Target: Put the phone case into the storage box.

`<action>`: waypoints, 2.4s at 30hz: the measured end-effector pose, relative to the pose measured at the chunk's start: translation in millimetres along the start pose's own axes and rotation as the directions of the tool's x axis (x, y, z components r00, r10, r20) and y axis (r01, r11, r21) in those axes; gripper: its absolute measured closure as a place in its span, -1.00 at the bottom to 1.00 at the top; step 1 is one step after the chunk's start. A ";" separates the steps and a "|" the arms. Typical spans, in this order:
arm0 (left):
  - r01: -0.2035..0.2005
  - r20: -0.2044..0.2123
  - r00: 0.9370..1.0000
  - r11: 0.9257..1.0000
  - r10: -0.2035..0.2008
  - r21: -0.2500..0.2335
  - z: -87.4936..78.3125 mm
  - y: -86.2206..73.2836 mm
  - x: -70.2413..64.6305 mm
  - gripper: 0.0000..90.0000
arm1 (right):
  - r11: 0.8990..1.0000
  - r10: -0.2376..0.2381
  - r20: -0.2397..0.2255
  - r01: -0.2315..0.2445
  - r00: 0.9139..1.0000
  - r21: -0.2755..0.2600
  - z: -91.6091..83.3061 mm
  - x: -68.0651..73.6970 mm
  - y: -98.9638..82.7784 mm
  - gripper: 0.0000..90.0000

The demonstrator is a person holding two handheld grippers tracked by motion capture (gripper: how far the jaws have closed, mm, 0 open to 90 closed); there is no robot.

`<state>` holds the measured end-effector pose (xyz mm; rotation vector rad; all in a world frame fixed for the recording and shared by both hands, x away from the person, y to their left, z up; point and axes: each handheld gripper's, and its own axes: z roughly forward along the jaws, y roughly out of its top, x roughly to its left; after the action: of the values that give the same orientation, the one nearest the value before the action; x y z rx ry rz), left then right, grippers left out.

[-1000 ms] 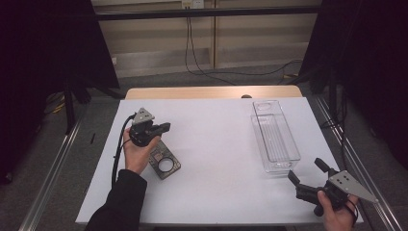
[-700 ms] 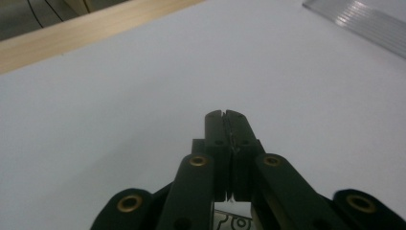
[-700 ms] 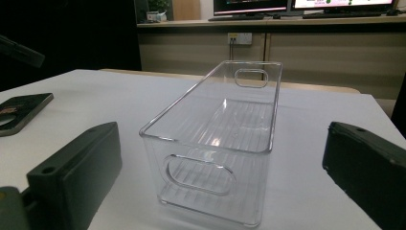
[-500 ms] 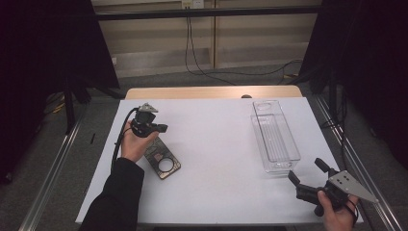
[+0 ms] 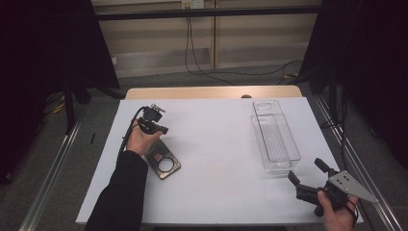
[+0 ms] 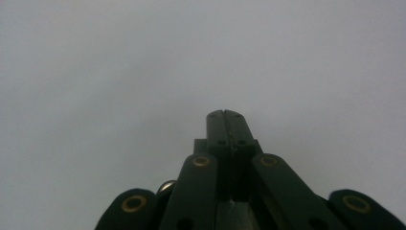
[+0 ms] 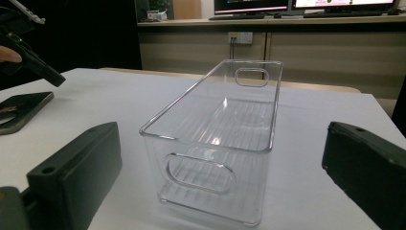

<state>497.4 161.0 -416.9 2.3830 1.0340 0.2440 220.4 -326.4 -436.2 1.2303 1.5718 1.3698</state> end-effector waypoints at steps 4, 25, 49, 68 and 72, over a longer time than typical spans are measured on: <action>-0.003 -0.002 1.000 1.000 0.003 0.025 3.4 -2.3 0.1 1.00 | 1.000 0.002 0.001 -0.002 1.000 0.001 -0.1 -0.2 -0.1 -1.00; 0.045 -0.028 0.999 0.998 -0.044 0.035 12.1 -22.8 11.7 1.00 | 1.000 0.001 0.001 -0.001 1.000 0.005 -0.3 -0.2 -0.6 -1.00; -0.008 -0.040 0.999 0.999 0.010 0.045 1.2 -39.3 2.8 1.00 | 1.000 0.000 0.000 0.000 1.000 0.005 -0.5 0.3 -0.7 -1.00; 0.023 -0.019 1.000 0.999 -0.024 -0.034 -6.6 -61.3 1.3 1.00 | 1.000 0.000 0.001 0.000 1.000 0.006 -0.9 0.3 -0.9 -1.00; 0.024 -0.028 0.999 0.999 -0.025 -0.040 -6.7 -62.3 -0.5 1.00 | 1.000 0.000 0.001 0.000 1.000 0.005 -1.1 0.5 -0.9 -1.00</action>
<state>455.6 198.7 -444.4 2.3359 1.0610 0.2881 219.1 -326.2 -436.8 1.2338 1.5755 1.3656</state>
